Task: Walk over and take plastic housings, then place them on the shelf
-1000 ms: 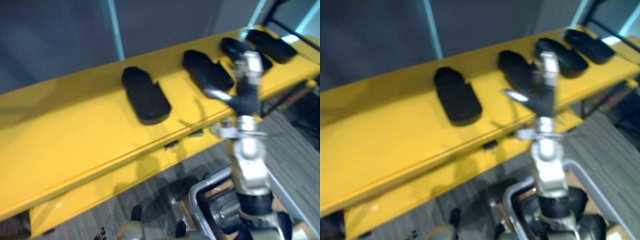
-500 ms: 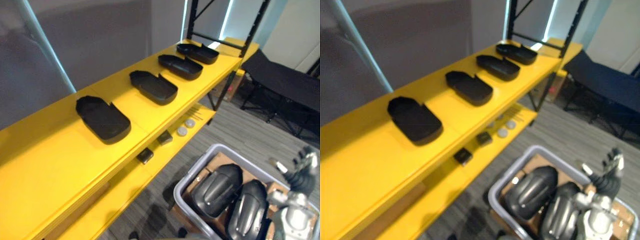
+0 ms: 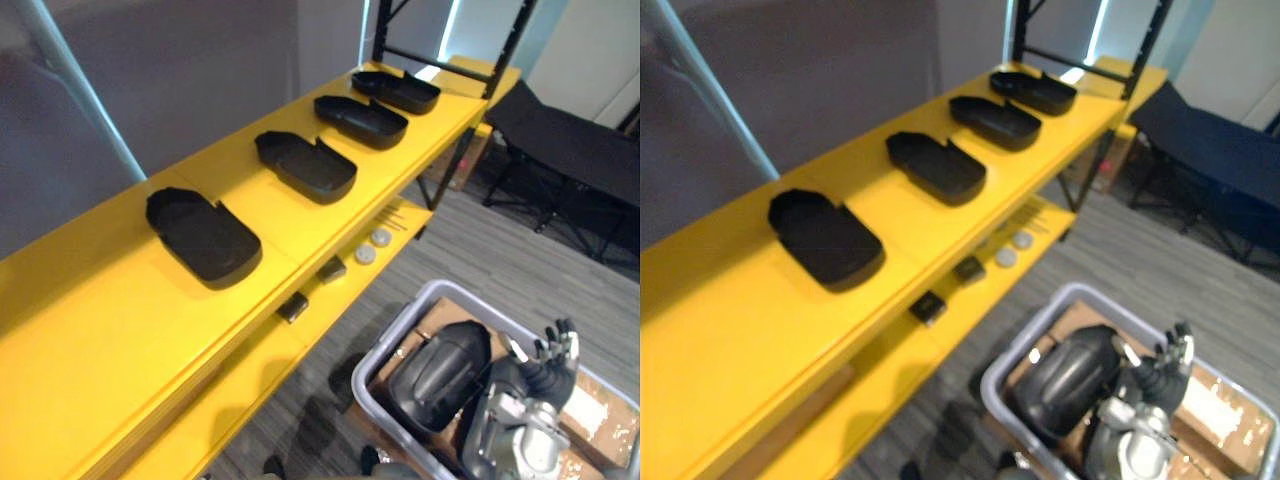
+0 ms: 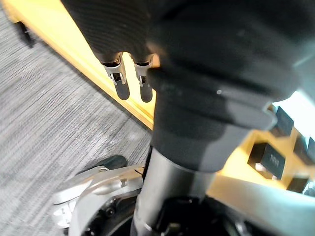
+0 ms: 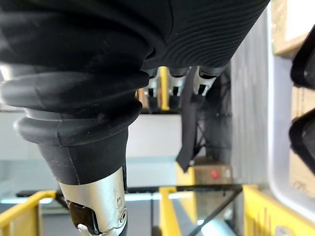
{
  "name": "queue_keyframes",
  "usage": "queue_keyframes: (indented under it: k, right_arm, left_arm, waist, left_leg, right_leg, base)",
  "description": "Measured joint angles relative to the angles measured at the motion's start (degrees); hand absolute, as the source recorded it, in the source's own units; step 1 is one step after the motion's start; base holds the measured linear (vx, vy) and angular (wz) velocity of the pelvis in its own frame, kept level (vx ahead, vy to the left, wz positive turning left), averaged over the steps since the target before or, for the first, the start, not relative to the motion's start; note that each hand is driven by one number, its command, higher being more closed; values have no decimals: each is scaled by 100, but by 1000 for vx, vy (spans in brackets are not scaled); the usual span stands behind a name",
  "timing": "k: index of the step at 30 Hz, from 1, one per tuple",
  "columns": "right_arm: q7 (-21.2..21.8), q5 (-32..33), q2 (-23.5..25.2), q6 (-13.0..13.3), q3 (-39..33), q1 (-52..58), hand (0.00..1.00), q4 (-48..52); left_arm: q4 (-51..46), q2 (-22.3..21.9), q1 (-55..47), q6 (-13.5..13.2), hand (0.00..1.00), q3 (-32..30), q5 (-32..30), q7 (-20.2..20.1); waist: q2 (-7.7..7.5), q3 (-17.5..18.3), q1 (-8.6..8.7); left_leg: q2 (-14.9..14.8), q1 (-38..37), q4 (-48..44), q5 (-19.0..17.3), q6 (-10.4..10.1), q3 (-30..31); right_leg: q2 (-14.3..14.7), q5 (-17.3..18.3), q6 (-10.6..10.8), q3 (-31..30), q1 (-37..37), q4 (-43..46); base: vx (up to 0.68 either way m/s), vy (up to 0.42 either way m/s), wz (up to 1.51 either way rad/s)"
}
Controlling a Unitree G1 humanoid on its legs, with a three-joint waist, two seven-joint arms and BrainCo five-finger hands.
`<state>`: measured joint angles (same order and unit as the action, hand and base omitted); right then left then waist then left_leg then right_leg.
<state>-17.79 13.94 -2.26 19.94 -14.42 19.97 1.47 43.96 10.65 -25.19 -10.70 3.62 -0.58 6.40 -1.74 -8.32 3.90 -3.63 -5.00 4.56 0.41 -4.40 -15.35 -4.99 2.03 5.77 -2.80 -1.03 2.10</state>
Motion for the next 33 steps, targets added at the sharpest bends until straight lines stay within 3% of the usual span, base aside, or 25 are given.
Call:
queue_keyframes:
  k: [6,10,13,14,16,17,19,22,24,26,29,33]
  right_arm:
    - [-262,-12,-14,19,240,-52,0,-5]
    - [-322,-6,-129,21,357,-46,0,-5]
    - [-75,-3,-456,102,479,-243,0,-7]
    - [31,14,-634,174,549,-304,0,-7]
    - [219,197,-816,212,613,-344,0,-40]
    - [297,230,-812,237,660,-361,0,-33]
    - [304,229,-814,318,769,-505,0,-28]
    - [243,344,-876,390,852,-1087,0,-29]
    - [39,405,-931,388,1090,-1559,0,-111]
    - [-166,396,-892,383,1274,-1790,0,-194]
    - [-465,383,-566,386,1338,-1646,0,-261]
    - [-290,371,-200,418,1425,-698,0,-226]
  left_arm:
    - [-170,153,13,198,0,218,-50,-114]
    - [-250,189,-3,268,0,198,-250,-259]
    - [-281,102,-16,256,0,99,-268,-273]
    - [-304,39,-12,256,0,89,-248,-245]
    - [-351,-19,18,257,0,26,-140,-180]
    - [-362,24,23,254,0,32,-21,-186]
    - [-386,82,88,252,0,-44,298,-142]
    - [-490,-23,209,174,0,-7,566,10]
    - [-618,-73,322,95,0,115,679,161]
    - [-761,-100,296,69,0,153,675,233]
    - [-1023,-80,150,67,0,140,638,237]
    - [-1433,24,-64,61,0,32,62,296]
  waist:
    - [-7,-3,-5]
    - [10,-23,12]
    - [100,-158,1]
    - [233,-207,-1]
    - [400,-286,-23]
    - [451,-325,-4]
    - [183,-482,11]
    - [274,-810,-54]
    - [409,-1037,-256]
    - [426,-1092,-380]
    - [368,-1137,-467]
    - [156,-1360,-485]
  left_leg:
    - [-10,22,-319,-238,15,-174]
    - [-198,75,-1262,-803,-42,-490]
    - [-295,335,-2300,-1371,130,727]
    - [-320,419,-2593,-1693,120,1116]
    - [-341,524,-2698,-2110,106,1254]
    - [-335,600,-2713,-2112,133,1137]
    - [-140,810,-2827,-2105,172,993]
    - [54,1216,-3113,-2092,246,1126]
    - [116,1436,-3435,-2131,267,1306]
    - [139,1520,-3610,-2177,262,1440]
    - [123,1428,-3933,-2386,270,1556]
    - [20,997,-4123,-2664,500,1040]
  right_leg:
    - [-17,-12,22,-169,2,33]
    - [167,-26,30,-731,33,88]
    - [428,-43,-5,-1512,167,113]
    - [521,-86,-76,-1635,271,118]
    - [577,-139,-155,-1637,463,115]
    - [525,-148,-123,-1595,619,269]
    - [295,-262,10,-1477,1008,535]
    - [102,-413,58,-1370,1206,476]
    - [34,-547,278,-1242,1225,439]
    - [28,-567,309,-1137,1202,476]
    - [155,-567,309,-1191,1184,792]
    - [155,-762,252,-1250,861,623]
  base:
    - [7,26,-17]
    - [-39,11,-75]
    - [-79,43,-136]
    - [-135,188,-148]
    - [-143,216,-121]
    - [-106,161,-94]
    - [-98,123,-30]
    - [-67,142,25]
    - [-20,125,34]
    - [-5,65,21]
    - [-17,87,-13]
    - [-122,164,-80]
